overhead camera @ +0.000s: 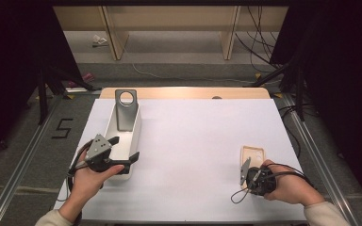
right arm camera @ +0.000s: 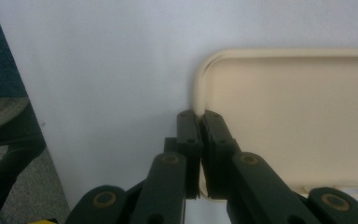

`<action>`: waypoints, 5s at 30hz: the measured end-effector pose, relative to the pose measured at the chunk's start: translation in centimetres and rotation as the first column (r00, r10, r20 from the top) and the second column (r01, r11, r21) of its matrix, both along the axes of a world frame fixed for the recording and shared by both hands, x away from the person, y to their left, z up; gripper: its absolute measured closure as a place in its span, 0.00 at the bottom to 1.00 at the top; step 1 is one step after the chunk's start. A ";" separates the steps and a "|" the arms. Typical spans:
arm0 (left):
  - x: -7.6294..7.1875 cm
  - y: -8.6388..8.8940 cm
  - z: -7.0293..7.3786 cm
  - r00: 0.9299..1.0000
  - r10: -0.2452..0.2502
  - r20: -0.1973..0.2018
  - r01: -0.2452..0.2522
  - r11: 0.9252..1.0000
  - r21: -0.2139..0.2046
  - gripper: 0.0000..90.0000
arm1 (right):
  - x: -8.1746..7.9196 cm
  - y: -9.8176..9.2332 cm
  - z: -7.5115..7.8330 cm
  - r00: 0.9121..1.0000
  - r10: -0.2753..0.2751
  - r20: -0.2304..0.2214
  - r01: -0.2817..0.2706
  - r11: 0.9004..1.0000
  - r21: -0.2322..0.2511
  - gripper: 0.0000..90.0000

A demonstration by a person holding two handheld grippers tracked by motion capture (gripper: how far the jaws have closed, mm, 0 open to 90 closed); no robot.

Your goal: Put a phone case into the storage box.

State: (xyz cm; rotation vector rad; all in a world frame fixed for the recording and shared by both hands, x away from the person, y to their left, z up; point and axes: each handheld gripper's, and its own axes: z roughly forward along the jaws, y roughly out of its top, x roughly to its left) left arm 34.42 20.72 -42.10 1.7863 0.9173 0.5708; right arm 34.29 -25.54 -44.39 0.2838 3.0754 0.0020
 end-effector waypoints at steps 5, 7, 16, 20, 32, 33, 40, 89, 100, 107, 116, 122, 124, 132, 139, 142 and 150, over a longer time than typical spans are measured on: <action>0.0 0.0 0.0 1.000 0.005 0.003 -0.005 1.000 -0.002 0.09 | 0.1 -0.3 0.8 0.999 -0.032 0.015 0.031 0.998 0.056 0.97; 0.0 0.0 0.1 1.000 0.004 0.006 -0.004 1.000 -0.002 0.09 | 0.2 -0.4 1.1 0.999 -0.040 0.023 0.038 0.996 0.086 0.97; 0.0 0.0 0.1 1.000 0.002 0.005 -0.002 1.000 -0.003 0.10 | 0.5 -0.4 2.7 0.992 -0.098 0.074 0.074 0.958 0.278 0.97; 0.0 0.0 0.1 1.000 0.003 0.007 -0.003 1.000 -0.003 0.10 | 0.7 -0.3 2.7 0.991 -0.096 0.093 0.061 0.945 0.323 0.97; 0.0 -0.1 0.1 1.000 0.001 0.006 -0.001 1.000 -0.002 0.10 | 0.8 0.6 2.7 0.992 -0.070 0.108 0.022 0.919 0.395 0.97; 0.0 -0.1 0.1 1.000 -0.001 0.005 0.001 1.000 -0.002 0.10 | 0.7 0.7 2.7 0.990 -0.071 0.119 0.016 0.913 0.408 0.97; 0.0 -0.2 0.1 1.000 -0.002 0.006 0.002 1.000 -0.003 0.10 | 0.8 1.4 3.1 0.989 -0.068 0.131 -0.001 0.885 0.465 0.97; 1.5 -3.0 2.7 0.998 -0.064 -0.003 0.064 0.998 -0.019 0.12 | 1.9 9.4 4.0 0.985 -0.006 0.170 -0.097 0.798 0.595 0.97; 3.6 -7.2 3.7 0.992 -0.123 -0.041 0.123 0.992 0.011 0.13 | 1.7 10.8 4.2 0.983 0.021 0.180 -0.127 0.791 0.599 0.98; 4.8 -10.7 4.1 0.982 -0.174 -0.078 0.177 0.983 0.037 0.15 | 1.5 11.1 4.2 0.983 0.026 0.181 -0.130 0.790 0.599 0.97; 7.6 -14.5 4.0 0.968 -0.180 -0.174 0.191 0.980 0.048 0.18 | 1.4 11.5 4.1 0.982 0.035 0.187 -0.142 0.792 0.593 0.98; 9.4 -16.0 3.3 0.958 -0.135 -0.253 0.159 0.984 0.075 0.24 | 1.3 11.6 4.2 0.981 0.044 0.190 -0.149 0.794 0.590 0.98; 9.8 -16.2 3.1 0.954 -0.129 -0.271 0.153 0.986 0.067 0.29 | 1.3 11.6 4.2 0.981 0.042 0.191 -0.149 0.792 0.592 0.98; 10.7 -16.7 2.8 0.938 -0.104 -0.331 0.125 0.991 0.042 0.48 | 1.1 11.7 4.3 0.979 0.052 0.197 -0.160 0.796 0.583 0.98; 10.8 -16.8 2.9 0.927 -0.091 -0.365 0.111 0.993 0.034 0.67 | 1.0 11.9 4.3 0.979 0.062 0.196 -0.167 0.797 0.581 0.98; 10.7 -16.9 3.1 0.923 -0.092 -0.375 0.100 0.995 0.002 0.73 | 1.0 11.9 4.1 0.978 0.067 0.197 -0.171 0.800 0.575 0.98; 10.2 -17.4 4.0 0.926 -0.111 -0.360 0.100 0.994 -0.049 0.82 | 1.0 12.1 3.8 0.979 0.074 0.190 -0.170 0.809 0.563 0.98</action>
